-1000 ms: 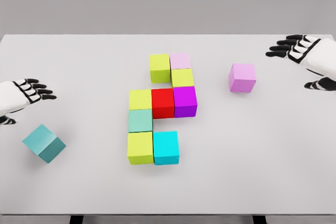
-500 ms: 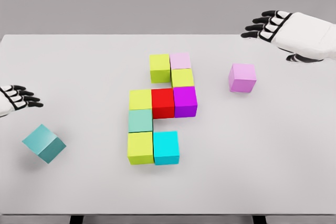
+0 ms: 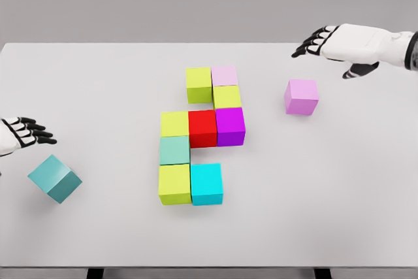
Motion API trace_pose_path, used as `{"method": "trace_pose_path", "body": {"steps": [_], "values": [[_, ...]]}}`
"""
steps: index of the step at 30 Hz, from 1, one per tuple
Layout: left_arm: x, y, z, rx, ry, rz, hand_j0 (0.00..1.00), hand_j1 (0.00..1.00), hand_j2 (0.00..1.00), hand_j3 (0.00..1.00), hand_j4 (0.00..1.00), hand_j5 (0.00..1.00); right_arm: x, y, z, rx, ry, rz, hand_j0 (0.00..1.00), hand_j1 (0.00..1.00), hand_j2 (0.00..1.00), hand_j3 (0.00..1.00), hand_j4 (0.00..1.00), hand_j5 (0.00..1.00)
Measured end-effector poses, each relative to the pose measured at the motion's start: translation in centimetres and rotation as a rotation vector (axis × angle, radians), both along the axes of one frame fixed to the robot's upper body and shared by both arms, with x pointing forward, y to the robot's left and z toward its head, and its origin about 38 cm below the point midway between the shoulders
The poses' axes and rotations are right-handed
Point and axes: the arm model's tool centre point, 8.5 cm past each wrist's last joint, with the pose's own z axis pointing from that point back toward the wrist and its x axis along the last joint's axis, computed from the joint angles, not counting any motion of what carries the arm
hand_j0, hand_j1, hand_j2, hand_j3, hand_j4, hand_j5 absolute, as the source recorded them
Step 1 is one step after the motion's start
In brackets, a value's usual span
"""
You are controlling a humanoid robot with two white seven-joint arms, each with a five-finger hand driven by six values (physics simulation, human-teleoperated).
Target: Assemble the squares on the desktop into the number 2
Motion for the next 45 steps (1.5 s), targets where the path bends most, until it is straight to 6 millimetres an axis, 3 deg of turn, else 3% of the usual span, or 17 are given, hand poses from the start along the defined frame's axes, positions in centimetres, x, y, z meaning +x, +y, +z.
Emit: {"method": "trace_pose_path", "body": {"steps": [6,11,20,45], "values": [[-0.3,-0.2,-0.5,-0.007,0.018,-0.002,1.00,1.00,1.00,1.00,1.00,1.00,0.4,0.2,-1.7,-0.028,0.050,-0.001,0.96,0.96,0.96,0.96,0.96,0.96],[-0.7,-0.7,-1.4,-0.037,0.047,-0.003,1.00,1.00,1.00,1.00,1.00,1.00,0.7,1.7,-2.9,-0.046,0.063,0.024,0.99,0.99,0.99,0.99,0.99,0.99],[-1.3,-1.6,-3.0,-0.102,0.091,0.003,1.00,1.00,1.00,1.00,1.00,1.00,1.0,3.2,-3.9,-0.092,0.051,0.041,0.99,0.99,0.99,0.99,0.99,0.99],[-1.5,-4.0,-3.8,-0.189,0.103,-0.029,1.00,1.00,1.00,1.00,1.00,1.00,1.4,4.5,-7.3,-0.207,0.078,0.053,0.99,0.99,0.99,0.99,0.99,0.99]]}}
